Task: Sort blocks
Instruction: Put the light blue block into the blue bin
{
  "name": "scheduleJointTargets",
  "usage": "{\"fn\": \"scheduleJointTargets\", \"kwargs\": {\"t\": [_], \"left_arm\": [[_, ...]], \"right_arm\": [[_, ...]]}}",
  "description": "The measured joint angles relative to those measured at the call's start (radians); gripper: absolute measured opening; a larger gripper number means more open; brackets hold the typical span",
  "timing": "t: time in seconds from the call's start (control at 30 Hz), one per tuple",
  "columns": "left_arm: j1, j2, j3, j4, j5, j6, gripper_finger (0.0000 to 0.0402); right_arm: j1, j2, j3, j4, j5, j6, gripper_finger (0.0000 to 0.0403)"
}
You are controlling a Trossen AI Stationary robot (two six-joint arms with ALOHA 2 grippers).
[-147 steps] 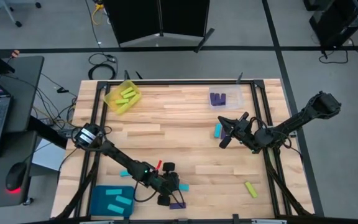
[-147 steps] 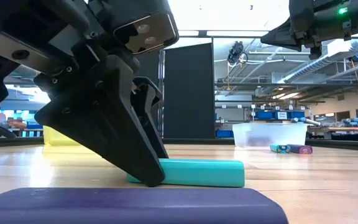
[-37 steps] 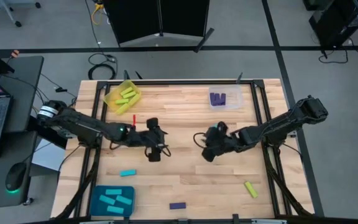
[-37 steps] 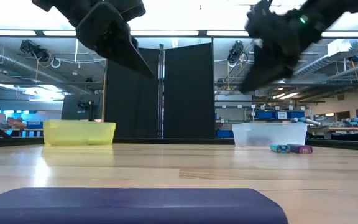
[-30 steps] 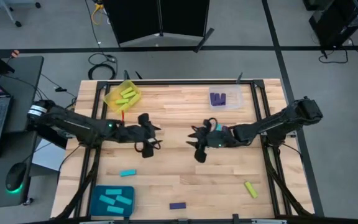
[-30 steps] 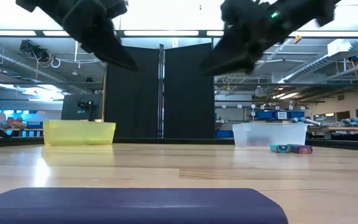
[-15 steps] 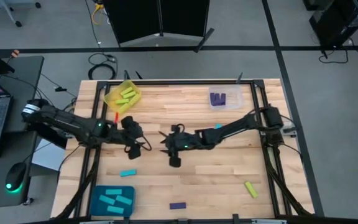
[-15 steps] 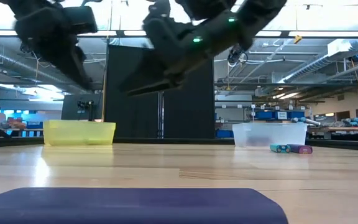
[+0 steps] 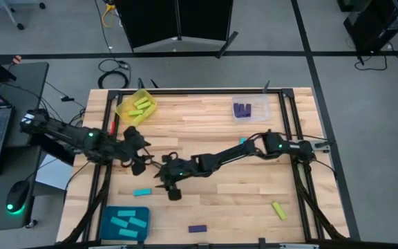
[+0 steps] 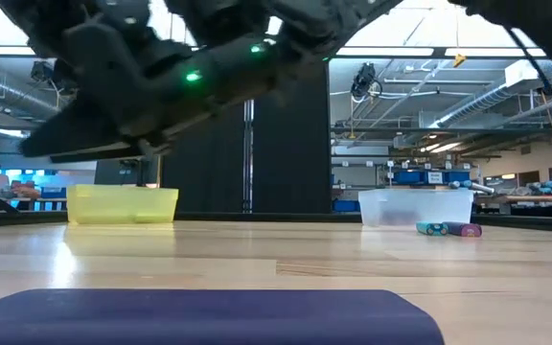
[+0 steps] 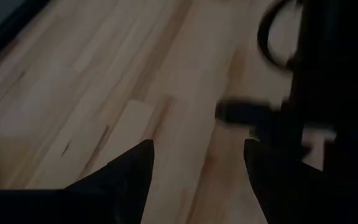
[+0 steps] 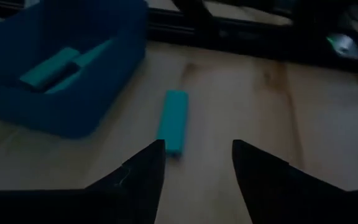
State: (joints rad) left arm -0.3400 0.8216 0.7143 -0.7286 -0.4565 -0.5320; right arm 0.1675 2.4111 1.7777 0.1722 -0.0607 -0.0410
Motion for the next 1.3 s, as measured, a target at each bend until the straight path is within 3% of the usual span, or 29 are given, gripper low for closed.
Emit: {"fn": "scheduleJointTargets", "kwargs": {"t": [0.37, 0.83, 1.3], "left_arm": [[-0.01, -0.143, 0.0, -0.001, -0.069, 0.002, 0.0256], [-0.01, -0.142, 0.0, 0.005, -0.069, 0.008, 0.0256], [-0.01, -0.142, 0.0, 0.094, -0.07, 0.035, 0.0257]], "right_arm": [[0.012, 0.193, 0.252, -0.011, -0.124, 0.0, 0.0227], [0.032, 0.224, 0.256, 0.029, -0.037, 0.011, 0.0259], [0.019, 0.259, 0.252, 0.076, -0.025, 0.021, 0.0261]]}}
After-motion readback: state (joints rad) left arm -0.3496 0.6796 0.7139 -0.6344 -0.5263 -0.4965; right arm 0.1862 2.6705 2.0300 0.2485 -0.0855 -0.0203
